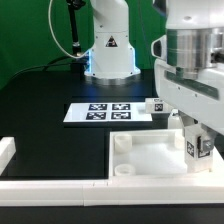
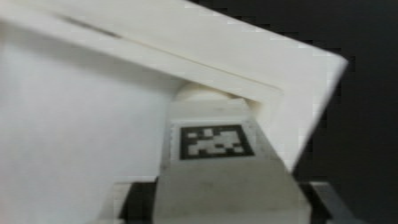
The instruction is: Assemble one leg
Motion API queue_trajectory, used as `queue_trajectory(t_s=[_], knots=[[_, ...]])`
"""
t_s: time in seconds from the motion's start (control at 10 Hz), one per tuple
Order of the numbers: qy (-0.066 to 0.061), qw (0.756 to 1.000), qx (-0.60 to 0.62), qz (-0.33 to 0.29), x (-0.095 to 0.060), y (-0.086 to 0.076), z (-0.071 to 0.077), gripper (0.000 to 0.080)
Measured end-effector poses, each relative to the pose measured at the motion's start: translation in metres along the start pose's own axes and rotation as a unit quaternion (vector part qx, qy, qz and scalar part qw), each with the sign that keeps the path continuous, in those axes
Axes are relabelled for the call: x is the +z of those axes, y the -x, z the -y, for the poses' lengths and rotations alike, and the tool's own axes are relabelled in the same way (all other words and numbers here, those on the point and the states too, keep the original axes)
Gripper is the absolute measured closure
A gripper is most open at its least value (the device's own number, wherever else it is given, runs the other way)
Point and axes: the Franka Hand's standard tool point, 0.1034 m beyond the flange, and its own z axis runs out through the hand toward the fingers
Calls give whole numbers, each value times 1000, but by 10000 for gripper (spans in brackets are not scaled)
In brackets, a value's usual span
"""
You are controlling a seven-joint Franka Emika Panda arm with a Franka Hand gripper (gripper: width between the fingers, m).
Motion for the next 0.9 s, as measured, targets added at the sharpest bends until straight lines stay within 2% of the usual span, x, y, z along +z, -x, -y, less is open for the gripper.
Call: queue_trajectory(t_s=[0.1,0.3,0.4,0.5,0.6,0.7,0.8,0.9], knots=[[-8,996,88,9,3,4,-1,514],[-25,982,185,3,5,13,0,512],[-25,979,204,3,5,12,0,444],[-24,979,202,2,5,12,-1,444],[-24,983,181,2,5,12,-1,262],[-25,984,176,2,5,13,-1,262],[-32,996,87,-1,5,19,1,170],[-38,999,-19,-2,6,22,1,156]])
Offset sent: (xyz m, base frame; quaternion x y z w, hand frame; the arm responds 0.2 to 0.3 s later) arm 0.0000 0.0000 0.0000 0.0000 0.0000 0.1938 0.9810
